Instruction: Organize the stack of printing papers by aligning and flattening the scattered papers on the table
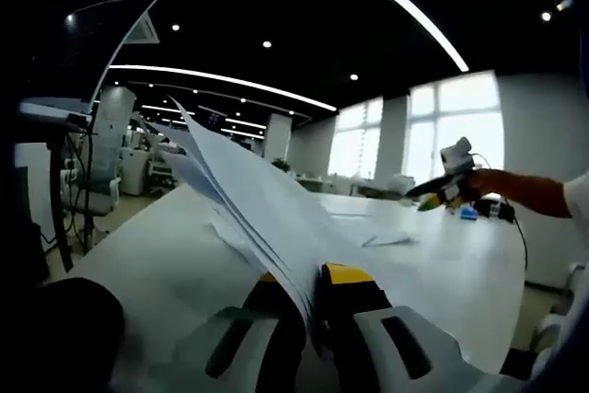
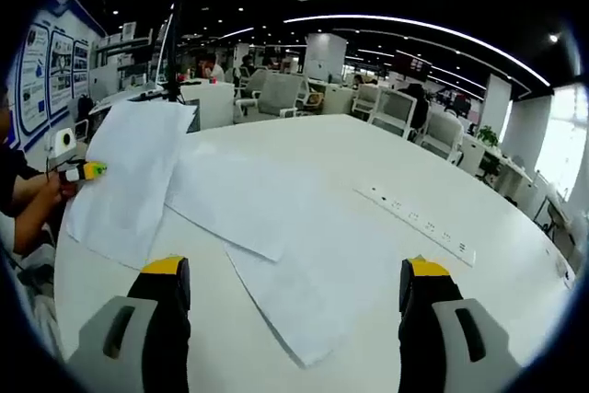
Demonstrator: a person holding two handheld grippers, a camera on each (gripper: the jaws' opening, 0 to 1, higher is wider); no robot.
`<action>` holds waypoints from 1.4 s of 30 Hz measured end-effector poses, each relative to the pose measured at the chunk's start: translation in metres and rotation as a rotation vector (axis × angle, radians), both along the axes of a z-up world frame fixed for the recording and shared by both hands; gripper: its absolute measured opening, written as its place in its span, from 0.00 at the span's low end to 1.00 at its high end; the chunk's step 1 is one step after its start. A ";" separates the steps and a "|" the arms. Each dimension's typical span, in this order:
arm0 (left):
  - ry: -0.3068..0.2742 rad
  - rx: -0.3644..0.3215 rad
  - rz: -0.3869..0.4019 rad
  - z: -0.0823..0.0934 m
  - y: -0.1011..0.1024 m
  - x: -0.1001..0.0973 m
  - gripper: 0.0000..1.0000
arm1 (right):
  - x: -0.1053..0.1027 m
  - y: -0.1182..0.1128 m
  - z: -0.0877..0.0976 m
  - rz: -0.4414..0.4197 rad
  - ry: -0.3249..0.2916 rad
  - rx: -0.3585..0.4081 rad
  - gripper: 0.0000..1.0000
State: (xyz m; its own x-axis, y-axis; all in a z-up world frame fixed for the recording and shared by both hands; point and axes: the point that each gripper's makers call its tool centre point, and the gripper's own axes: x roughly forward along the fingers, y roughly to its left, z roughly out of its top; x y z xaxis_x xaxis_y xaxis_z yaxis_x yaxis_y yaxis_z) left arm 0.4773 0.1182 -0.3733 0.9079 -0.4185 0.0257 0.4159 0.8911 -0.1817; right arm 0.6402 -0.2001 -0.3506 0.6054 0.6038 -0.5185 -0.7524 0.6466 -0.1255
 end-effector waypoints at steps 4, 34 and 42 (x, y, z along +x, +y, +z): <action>0.002 0.000 0.001 0.000 -0.001 0.000 0.10 | 0.004 0.001 -0.005 0.002 0.010 0.001 0.89; 0.001 0.003 0.008 -0.001 0.001 0.001 0.10 | 0.020 0.009 -0.038 -0.001 0.078 -0.018 0.87; 0.007 0.004 0.009 -0.002 0.003 0.002 0.10 | 0.021 0.012 -0.044 0.002 0.082 -0.016 0.87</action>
State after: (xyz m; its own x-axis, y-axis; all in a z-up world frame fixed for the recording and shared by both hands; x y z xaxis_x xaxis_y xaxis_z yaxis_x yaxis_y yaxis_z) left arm 0.4792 0.1207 -0.3751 0.9119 -0.4099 0.0177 0.4061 0.8957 -0.1812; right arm 0.6611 -0.1884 -0.3943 0.5597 0.5961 -0.5757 -0.7616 0.6439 -0.0737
